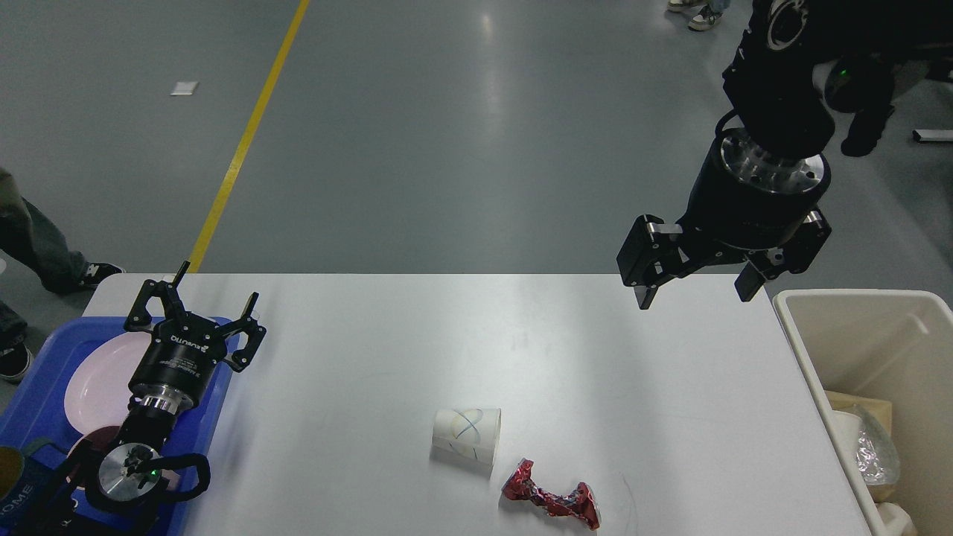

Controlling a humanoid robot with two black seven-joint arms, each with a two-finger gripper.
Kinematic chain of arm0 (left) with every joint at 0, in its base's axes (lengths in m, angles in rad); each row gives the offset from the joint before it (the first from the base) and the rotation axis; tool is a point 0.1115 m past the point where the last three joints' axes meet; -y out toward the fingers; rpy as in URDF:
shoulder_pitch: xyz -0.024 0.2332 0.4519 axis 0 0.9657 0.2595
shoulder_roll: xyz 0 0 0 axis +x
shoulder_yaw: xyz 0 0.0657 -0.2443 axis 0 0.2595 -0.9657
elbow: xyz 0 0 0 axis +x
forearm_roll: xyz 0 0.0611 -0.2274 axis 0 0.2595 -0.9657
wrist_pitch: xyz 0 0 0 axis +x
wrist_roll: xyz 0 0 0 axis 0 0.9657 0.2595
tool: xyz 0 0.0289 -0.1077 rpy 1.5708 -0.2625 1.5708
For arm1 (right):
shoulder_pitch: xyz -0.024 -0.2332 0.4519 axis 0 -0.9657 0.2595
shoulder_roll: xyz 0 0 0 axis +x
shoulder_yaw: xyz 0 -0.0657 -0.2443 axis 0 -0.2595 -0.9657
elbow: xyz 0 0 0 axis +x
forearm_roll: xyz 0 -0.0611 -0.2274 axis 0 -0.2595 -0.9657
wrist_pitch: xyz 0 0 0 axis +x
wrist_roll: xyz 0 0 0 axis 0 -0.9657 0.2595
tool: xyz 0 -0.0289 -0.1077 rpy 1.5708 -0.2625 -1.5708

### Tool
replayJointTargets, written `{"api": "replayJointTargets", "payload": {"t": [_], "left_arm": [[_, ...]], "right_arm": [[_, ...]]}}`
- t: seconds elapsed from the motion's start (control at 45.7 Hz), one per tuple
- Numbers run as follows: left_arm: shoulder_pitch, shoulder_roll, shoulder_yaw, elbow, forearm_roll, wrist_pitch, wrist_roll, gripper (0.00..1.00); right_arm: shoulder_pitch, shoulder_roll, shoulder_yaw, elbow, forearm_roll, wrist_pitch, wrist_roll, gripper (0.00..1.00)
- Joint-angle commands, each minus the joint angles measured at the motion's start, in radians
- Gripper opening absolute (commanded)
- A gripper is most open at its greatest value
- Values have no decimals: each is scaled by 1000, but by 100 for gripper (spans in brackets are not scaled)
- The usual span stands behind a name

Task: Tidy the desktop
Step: 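Raise the right gripper and move it over the folded white paper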

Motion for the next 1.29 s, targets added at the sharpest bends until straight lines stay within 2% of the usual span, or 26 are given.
{"api": "replayJointTargets", "payload": {"t": [0.0,0.306,0.722,1.006,1.159,1.268], "left_arm": [[-2,0,0,0,0,0,0,96],[0,3,0,0,0,0,0,96],[0,0,0,0,0,0,0,96],[0,0,0,0,0,0,0,96],[0,3,0,0,0,0,0,96],[-2,0,0,0,0,0,0,96]], "right_arm": [[-11,8,1,4,2,-24,0,100],[-18,5,-3,-6,1,-78,0,100],[-31,8,-2,-15,-6,-91,0,100],[-92,25,20,-32,-82,-269,5,100],[-181,43,136,-32,-329,-269,28,100],[-257,63,179,-33,-516,-272,104,98]]}}
